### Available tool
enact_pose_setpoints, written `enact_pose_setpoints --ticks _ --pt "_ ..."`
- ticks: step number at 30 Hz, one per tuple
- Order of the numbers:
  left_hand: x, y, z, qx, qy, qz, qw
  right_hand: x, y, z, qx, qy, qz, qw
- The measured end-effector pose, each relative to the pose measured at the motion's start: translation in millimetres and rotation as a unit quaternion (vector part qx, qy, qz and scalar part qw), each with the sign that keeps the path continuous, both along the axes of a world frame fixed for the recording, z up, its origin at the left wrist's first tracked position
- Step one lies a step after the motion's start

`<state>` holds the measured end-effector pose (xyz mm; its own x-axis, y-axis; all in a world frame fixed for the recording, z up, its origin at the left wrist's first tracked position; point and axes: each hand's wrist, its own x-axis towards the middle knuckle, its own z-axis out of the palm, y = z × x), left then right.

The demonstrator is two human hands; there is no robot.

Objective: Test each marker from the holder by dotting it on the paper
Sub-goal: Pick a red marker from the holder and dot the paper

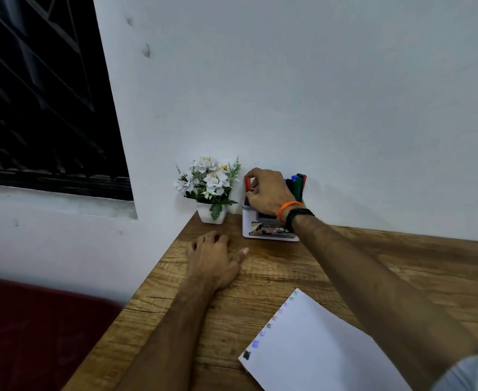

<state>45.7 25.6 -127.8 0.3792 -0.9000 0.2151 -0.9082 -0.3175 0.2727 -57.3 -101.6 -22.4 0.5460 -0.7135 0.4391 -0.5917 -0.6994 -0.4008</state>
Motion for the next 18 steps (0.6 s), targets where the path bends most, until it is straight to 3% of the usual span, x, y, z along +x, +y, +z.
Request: enact_pose_setpoints --ticks 8,14,18 --pt "0.3 -0.1 0.2 -0.005 -0.009 0.002 1.0 26.3 -25.6 5.5 0.002 0.078 -0.041 0.996" --pt "-0.8 -0.4 1.7 0.003 -0.011 0.001 1.0 23.5 -28.5 3.2 0.017 0.036 -0.048 0.998" --pt "-1.4 0.2 2.4 0.007 -0.013 0.003 1.0 16.7 -19.4 -0.4 0.042 -0.049 -0.036 0.997"
